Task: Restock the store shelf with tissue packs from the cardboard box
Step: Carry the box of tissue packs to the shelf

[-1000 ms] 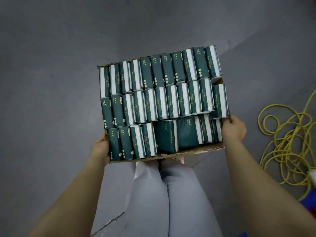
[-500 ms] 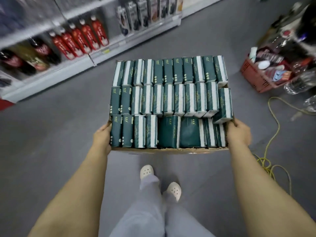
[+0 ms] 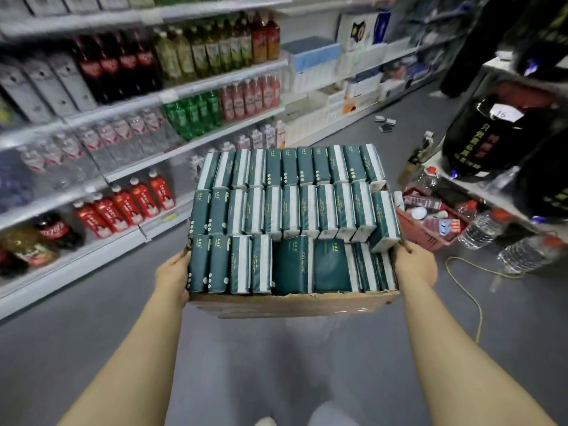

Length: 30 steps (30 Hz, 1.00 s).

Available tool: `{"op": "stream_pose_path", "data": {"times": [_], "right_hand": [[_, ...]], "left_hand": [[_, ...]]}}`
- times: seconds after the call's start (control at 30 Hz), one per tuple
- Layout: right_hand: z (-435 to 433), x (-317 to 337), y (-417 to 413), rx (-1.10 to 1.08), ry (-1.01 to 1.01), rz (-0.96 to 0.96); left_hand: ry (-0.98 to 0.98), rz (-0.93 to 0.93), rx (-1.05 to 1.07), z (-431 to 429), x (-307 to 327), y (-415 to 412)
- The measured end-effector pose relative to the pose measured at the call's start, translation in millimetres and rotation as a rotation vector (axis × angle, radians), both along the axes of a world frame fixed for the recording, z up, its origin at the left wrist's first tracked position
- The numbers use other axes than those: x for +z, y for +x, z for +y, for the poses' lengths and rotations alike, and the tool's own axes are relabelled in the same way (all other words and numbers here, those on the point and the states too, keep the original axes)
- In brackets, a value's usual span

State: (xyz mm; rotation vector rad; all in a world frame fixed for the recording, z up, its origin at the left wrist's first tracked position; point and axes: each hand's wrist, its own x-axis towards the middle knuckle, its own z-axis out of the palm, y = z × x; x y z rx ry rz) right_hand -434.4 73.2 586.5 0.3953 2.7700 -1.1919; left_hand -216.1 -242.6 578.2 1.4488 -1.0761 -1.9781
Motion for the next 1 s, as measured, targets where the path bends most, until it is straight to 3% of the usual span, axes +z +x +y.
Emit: {"op": "stream_pose_path", "data": {"times": [0.23,0.63,1.0], "right_hand": [[-23,-5,-75,-0.02,0.005,-0.013],[-68,-4,-300,0.009,0.046,-0.023],[-188,-18,-474,0.02,0.017,-0.021]], "left_hand": [[-0.007,-0.011,-0.04,-28,-3,-80],[0.004,-0.031,0.028,-60,-17,-297],[0.055,-0.03,0.019,-182,-53,-469]]}}
